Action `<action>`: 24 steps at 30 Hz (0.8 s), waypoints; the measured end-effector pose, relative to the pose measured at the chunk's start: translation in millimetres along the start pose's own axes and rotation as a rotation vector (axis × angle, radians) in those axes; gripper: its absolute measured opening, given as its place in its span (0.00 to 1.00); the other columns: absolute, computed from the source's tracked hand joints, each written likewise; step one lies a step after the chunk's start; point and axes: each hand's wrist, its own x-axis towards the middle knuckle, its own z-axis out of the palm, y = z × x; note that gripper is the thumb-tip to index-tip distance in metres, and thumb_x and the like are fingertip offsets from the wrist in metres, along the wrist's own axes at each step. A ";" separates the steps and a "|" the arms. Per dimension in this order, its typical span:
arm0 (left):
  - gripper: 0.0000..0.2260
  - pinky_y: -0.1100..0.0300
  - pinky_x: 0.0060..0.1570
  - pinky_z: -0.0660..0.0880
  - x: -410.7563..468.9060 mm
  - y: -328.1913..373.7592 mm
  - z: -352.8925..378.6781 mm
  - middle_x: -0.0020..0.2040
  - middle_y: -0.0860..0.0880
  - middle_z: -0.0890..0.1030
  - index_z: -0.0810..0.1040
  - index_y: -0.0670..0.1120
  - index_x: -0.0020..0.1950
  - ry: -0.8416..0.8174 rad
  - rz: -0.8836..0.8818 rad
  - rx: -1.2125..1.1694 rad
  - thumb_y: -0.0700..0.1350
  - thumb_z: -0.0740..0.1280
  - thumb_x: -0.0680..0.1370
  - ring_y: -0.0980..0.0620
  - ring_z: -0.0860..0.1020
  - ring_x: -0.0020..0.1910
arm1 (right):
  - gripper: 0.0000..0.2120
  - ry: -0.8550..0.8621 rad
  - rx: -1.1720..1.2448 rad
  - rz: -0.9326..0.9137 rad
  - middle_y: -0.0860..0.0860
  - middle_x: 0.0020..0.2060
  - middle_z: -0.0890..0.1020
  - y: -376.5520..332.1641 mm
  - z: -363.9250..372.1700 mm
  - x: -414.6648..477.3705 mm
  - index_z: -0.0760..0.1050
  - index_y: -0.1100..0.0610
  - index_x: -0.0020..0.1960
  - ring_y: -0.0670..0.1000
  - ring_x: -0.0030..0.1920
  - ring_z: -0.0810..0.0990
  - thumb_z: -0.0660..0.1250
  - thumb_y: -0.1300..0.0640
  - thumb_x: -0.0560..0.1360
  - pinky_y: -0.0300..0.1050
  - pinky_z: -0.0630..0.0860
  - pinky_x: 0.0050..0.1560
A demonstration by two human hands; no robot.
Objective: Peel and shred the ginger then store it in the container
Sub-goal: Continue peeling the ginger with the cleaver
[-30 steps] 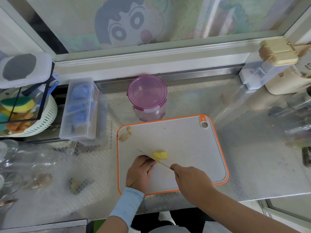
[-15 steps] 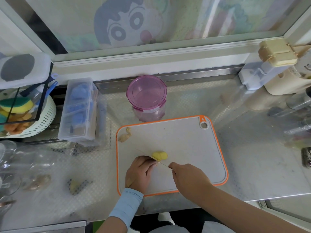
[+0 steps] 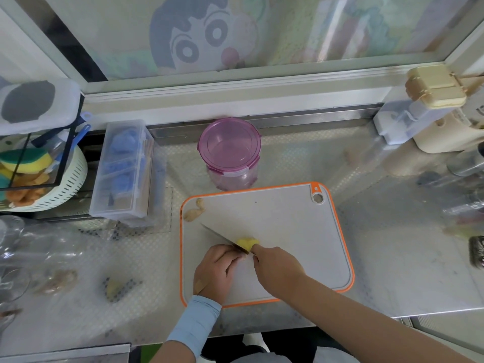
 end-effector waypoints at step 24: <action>0.04 0.73 0.49 0.69 -2.1 -7.2 1.5 0.49 0.51 0.81 0.85 0.46 0.48 -0.034 0.067 0.024 0.41 0.72 0.75 0.54 0.77 0.49 | 0.10 -0.129 0.243 0.030 0.47 0.37 0.78 7.8 -23.9 9.7 0.74 0.47 0.52 0.52 0.37 0.77 0.53 0.53 0.82 0.49 0.75 0.37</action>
